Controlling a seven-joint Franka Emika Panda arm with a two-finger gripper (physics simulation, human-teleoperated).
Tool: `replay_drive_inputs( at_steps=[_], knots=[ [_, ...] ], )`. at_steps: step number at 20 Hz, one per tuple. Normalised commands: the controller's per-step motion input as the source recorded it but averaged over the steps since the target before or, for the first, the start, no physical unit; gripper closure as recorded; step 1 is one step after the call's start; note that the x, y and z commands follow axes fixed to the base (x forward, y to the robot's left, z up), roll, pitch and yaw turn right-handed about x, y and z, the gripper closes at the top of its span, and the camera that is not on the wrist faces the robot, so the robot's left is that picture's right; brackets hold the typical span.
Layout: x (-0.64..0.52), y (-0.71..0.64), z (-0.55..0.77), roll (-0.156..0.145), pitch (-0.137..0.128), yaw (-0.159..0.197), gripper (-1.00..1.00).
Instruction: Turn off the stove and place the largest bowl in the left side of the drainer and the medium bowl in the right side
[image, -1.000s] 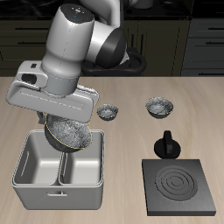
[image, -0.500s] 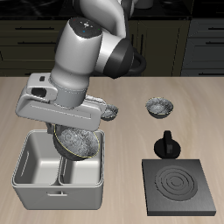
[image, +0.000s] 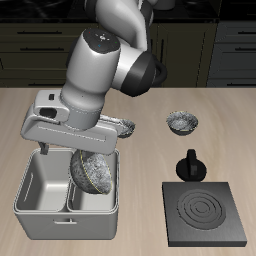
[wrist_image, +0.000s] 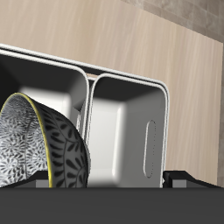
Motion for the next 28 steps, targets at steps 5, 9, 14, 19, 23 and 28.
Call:
replay_drive_inputs(
  at_steps=[5, 9, 14, 19, 23, 28],
  knots=[
    [-0.07, 0.19, 0.01, 0.039, -0.013, 0.029, -1.00],
    [-0.13, 0.38, 0.14, 0.069, -0.039, 0.028, -1.00],
    [-0.13, 0.16, 0.16, 0.035, -0.015, -0.040, -1.00],
    [0.00, -0.03, -0.06, 0.036, 0.055, -0.086, -1.00],
    [0.07, -0.17, -0.24, 0.009, 0.054, -0.099, -1.00],
    [0.02, 0.05, -0.24, 0.036, 0.015, -0.018, -1.00]
  ],
)
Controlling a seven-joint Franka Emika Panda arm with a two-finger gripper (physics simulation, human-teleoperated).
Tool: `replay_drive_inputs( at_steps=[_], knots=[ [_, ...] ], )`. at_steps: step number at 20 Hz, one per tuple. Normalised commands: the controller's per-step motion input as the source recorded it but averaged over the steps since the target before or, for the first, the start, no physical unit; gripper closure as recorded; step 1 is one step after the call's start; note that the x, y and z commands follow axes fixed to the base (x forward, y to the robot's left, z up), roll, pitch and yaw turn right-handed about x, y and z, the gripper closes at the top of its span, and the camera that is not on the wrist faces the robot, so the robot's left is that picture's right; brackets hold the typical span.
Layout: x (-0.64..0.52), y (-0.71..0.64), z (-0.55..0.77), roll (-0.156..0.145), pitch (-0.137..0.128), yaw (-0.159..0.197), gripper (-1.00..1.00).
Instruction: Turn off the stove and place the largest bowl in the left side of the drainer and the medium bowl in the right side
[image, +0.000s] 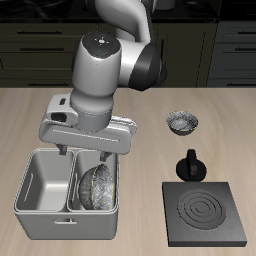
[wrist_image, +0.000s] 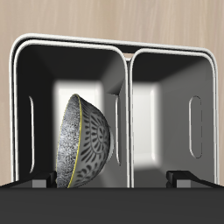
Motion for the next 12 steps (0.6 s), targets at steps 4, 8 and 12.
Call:
replay_drive_inputs(
  at_steps=[4, 8, 12],
  knots=[
    [-0.18, 0.05, -0.08, 0.032, 0.006, -0.051, -1.00],
    [-0.38, 0.16, 0.01, 0.123, -0.019, -0.060, -1.00],
    [-0.37, 0.06, 0.08, -0.017, -0.044, -0.001, -1.00]
  ],
)
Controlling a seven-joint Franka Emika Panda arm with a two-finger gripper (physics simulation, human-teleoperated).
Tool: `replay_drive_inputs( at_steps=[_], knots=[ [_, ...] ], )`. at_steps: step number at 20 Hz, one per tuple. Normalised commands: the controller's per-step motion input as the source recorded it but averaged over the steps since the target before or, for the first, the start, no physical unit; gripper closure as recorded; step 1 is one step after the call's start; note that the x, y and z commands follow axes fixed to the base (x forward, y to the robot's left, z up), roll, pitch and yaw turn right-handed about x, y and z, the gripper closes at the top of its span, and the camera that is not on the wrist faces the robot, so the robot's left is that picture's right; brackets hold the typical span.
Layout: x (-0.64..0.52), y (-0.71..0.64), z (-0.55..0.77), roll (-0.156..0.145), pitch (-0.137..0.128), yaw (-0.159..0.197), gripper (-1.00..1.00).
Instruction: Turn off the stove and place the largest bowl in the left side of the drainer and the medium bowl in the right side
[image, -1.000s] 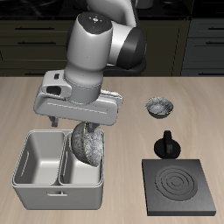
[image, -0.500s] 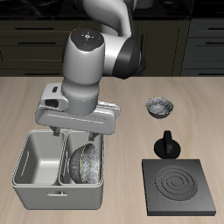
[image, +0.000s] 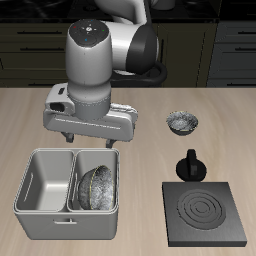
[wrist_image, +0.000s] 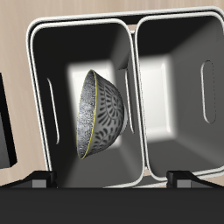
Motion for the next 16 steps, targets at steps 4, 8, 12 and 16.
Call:
replay_drive_inputs(
  at_steps=[4, 8, 12, 16],
  knots=[
    [-0.41, 0.18, 0.06, 0.001, -0.055, -0.009, -1.00],
    [-0.51, 0.21, -0.17, -0.004, -0.045, 0.052, -1.00],
    [-0.32, 0.10, -0.08, 0.020, -0.026, 0.059, -1.00],
    [-0.40, 0.17, -0.01, 0.040, -0.048, 0.035, -1.00]
  ],
)
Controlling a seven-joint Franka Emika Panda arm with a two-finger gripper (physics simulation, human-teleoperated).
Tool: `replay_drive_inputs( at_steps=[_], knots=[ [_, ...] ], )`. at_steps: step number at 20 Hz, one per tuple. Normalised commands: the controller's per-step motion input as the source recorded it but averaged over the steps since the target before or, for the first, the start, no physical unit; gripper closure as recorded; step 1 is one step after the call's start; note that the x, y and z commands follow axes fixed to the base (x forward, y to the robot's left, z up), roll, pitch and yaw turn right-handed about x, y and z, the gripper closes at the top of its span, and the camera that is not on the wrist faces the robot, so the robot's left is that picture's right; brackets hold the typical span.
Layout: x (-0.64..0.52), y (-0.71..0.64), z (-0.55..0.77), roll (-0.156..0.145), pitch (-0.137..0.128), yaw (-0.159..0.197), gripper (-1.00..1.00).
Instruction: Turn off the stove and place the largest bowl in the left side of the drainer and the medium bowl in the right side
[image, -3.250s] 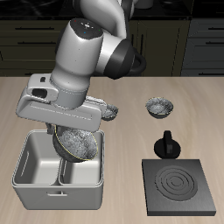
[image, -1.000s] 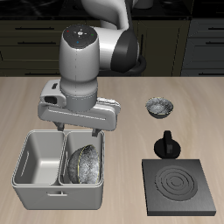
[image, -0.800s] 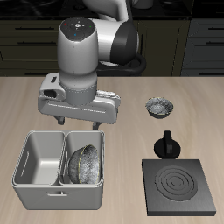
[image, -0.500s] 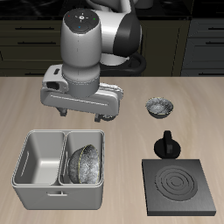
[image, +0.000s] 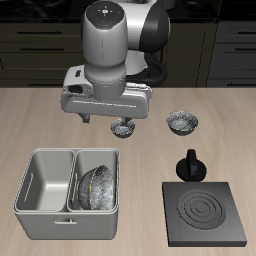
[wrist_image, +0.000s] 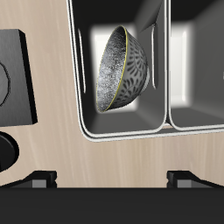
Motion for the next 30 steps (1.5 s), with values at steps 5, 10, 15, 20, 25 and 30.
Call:
replay_drive_inputs(
  at_steps=[5, 10, 15, 20, 25, 30],
  knots=[
    [-0.74, 0.44, -0.12, 0.036, -0.072, 0.096, -1.00],
    [-0.55, 0.24, 0.05, 0.033, -0.087, 0.071, -1.00],
    [-0.45, 0.10, -0.17, 0.042, -0.005, 0.023, -1.00],
    [-0.39, 0.09, -0.24, -0.002, -0.014, 0.001, -1.00],
    [-0.39, 0.07, -0.20, -0.031, -0.019, -0.019, -1.00],
    [-0.32, 0.17, -0.20, 0.007, -0.009, -0.014, -1.00]
  ],
)
